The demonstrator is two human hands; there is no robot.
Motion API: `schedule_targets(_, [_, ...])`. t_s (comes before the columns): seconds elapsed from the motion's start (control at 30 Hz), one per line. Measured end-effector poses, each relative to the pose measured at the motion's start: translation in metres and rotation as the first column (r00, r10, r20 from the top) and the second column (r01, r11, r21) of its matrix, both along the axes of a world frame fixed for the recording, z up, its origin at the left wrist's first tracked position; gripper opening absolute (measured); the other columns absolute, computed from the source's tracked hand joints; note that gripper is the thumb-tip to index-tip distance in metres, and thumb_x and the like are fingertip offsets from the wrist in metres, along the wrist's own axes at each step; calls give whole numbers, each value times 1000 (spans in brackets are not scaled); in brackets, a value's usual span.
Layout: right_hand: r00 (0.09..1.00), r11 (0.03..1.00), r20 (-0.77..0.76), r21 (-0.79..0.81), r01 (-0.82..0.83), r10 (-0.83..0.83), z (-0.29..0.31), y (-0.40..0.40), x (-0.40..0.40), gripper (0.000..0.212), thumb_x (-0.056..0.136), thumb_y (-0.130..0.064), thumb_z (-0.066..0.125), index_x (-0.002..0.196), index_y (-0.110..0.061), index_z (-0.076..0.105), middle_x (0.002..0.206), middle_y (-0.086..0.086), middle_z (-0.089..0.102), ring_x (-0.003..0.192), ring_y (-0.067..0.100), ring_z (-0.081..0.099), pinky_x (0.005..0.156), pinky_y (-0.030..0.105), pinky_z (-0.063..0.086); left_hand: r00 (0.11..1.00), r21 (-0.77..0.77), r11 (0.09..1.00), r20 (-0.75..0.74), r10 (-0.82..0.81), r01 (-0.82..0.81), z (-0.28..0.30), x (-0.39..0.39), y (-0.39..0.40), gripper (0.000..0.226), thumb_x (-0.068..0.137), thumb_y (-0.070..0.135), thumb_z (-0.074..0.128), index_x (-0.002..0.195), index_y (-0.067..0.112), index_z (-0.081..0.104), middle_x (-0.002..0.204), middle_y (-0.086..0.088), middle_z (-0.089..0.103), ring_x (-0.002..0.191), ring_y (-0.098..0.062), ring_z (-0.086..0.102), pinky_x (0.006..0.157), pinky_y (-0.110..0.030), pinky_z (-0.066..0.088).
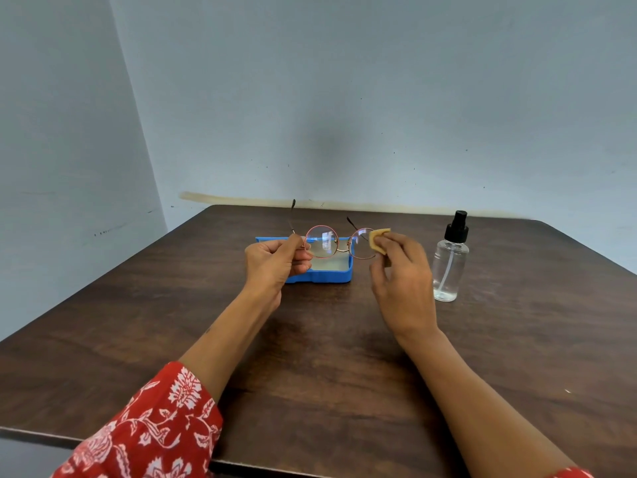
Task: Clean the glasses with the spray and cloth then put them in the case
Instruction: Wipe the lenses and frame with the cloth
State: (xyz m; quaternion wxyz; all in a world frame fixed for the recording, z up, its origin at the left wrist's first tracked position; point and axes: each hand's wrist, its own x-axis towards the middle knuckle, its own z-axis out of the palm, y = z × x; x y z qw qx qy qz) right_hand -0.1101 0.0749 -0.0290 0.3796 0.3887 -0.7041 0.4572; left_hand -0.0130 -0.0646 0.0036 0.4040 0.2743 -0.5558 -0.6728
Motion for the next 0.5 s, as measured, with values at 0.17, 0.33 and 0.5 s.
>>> schedule_targets(0.17, [999, 999, -12, 18, -34, 35, -2, -2, 4, 26, 84, -5, 53, 106, 1, 67, 108, 12, 63, 102, 22, 55, 89, 18, 39, 1000, -1, 1000, 3, -2, 2, -1, 0, 0, 11, 81, 9, 67, 80, -2, 69, 56, -7, 65, 43, -8, 57, 48, -16, 51])
schedule_targets(0.33, [982, 988, -173, 146, -50, 75, -1, -11, 17, 23, 87, -12, 47, 98, -4, 67, 96, 8, 66, 88, 21, 58, 75, 28, 48, 1000, -21, 1000, -26, 18, -18, 0, 1, -1, 10, 81, 6, 66, 76, -2, 69, 50, -4, 65, 43, -8, 57, 45, -14, 49])
schedule_targets(0.5, [996, 995, 55, 70, -70, 66, 0, -6, 19, 24, 91, -17, 40, 102, -8, 59, 84, 5, 62, 75, 21, 55, 65, 27, 36, 996, -115, 992, -88, 32, -42, 5, 5, -4, 15, 84, 5, 64, 69, 4, 68, 48, -1, 64, 42, -7, 57, 46, -15, 49])
